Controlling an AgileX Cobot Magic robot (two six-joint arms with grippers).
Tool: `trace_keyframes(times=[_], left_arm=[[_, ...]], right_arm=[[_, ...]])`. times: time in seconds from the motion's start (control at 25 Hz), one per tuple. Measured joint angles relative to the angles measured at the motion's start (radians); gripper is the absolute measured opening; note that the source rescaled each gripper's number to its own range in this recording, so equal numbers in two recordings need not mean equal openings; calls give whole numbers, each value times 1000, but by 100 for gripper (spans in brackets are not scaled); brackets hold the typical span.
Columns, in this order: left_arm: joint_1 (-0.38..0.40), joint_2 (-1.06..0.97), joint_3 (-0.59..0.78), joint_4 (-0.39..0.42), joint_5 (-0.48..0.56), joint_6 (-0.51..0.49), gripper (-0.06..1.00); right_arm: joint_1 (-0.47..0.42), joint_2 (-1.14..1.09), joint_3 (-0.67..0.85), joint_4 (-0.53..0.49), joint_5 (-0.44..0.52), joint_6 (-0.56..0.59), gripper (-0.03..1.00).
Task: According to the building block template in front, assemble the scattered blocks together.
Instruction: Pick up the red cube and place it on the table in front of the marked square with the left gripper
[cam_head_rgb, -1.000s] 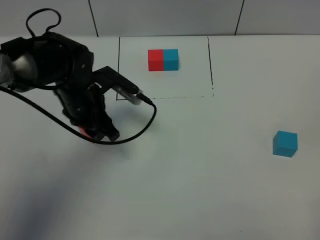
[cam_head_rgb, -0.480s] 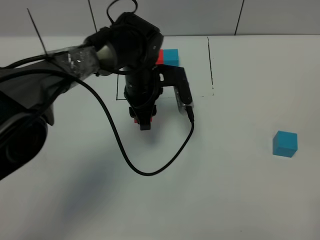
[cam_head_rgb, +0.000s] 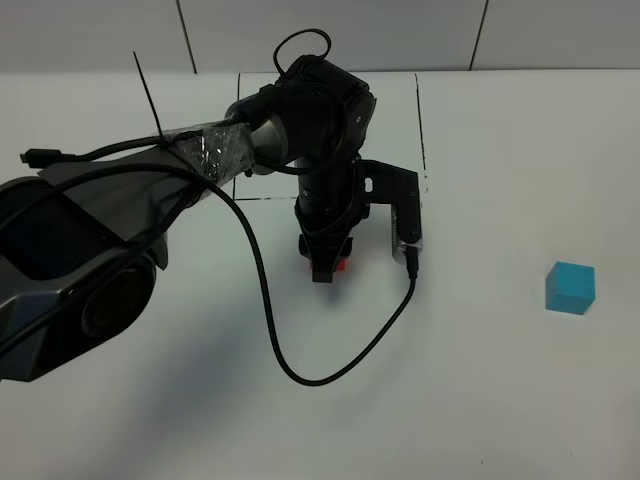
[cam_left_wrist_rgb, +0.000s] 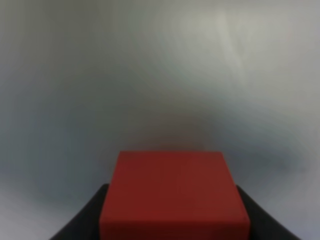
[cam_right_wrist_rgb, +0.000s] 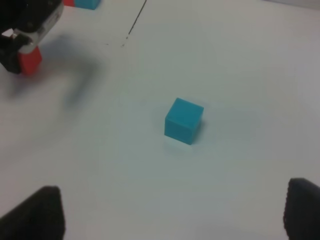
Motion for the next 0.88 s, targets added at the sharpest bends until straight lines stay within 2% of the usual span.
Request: trace_keyframes(times=[0.68, 0.72, 0.8, 0.88], left_arm=[[0, 28, -4, -2, -25, 4, 2], [0, 28, -4, -2, -23, 4, 5], [0, 30, -4, -2, -22, 5, 20], [0, 30, -4, -2, -20, 1, 44]], right_arm=[[0, 0, 0, 0, 0, 0, 77], [0, 0, 0, 0, 0, 0, 77], [0, 0, 0, 0, 0, 0, 77], [0, 0, 0, 0, 0, 0, 77]])
